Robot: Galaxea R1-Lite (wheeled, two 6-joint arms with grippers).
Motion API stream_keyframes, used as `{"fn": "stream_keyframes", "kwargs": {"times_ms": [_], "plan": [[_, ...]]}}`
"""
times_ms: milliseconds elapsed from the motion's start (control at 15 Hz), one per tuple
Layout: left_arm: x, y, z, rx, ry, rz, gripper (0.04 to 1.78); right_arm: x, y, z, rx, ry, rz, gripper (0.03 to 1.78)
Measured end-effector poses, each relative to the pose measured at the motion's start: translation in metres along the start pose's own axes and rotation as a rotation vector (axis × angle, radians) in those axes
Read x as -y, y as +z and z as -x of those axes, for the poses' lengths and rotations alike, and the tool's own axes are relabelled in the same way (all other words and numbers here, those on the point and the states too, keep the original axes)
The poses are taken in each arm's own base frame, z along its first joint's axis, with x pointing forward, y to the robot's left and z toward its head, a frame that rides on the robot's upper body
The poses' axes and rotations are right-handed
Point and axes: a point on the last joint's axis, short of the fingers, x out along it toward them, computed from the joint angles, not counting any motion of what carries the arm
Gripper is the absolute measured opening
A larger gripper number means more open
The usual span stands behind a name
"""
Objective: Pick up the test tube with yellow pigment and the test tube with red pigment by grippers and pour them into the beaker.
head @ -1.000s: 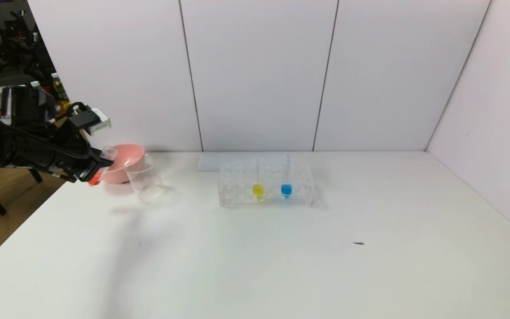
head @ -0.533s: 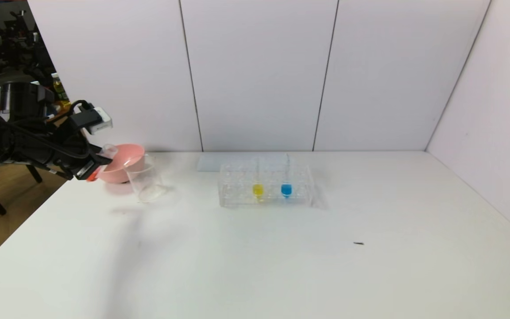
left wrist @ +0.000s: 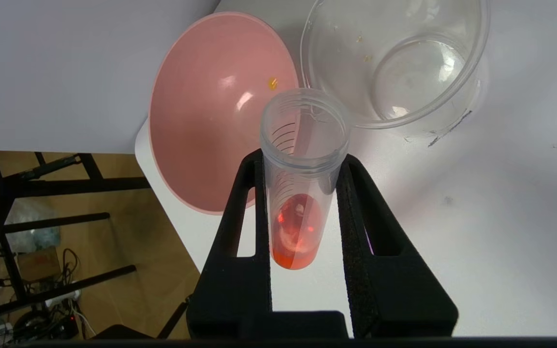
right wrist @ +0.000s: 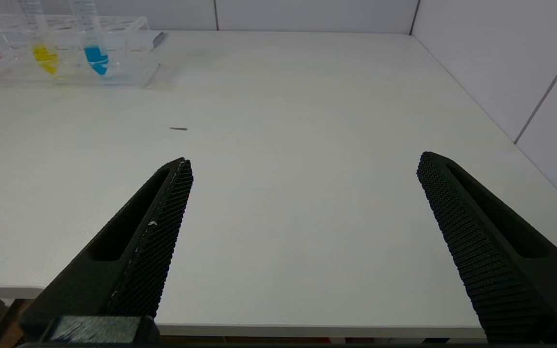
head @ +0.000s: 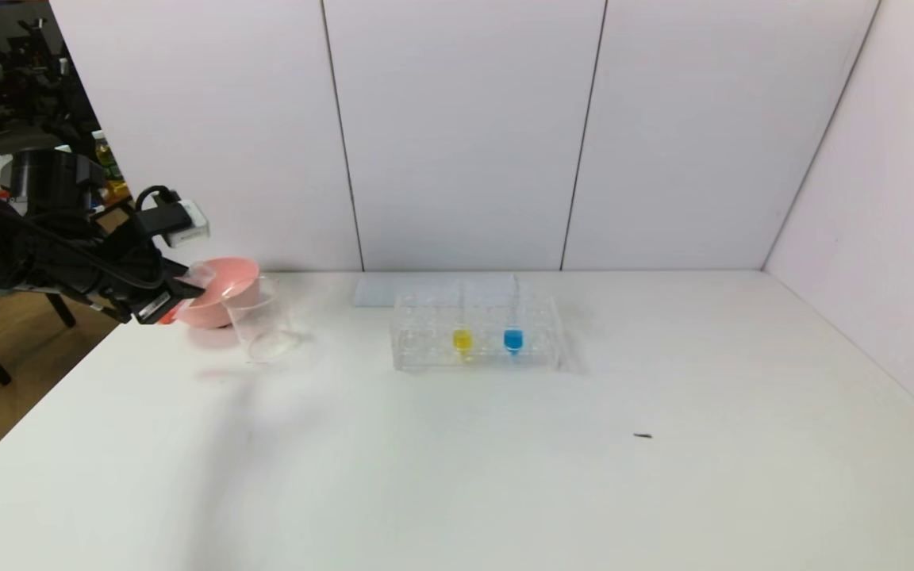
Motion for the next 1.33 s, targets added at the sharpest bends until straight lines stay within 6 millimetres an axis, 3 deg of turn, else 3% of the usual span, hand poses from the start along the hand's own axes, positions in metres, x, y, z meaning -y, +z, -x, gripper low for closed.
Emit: {"fn": "stream_keyframes", "kwargs": {"times_ms": [1333], "plan": [[-0.0063, 0.0090, -0.0014, -0.012, -0.041, -0.141, 0.44, 0.0000, 0.0000, 0.0000, 0.000, 0.000, 0.000, 1.70]]}}
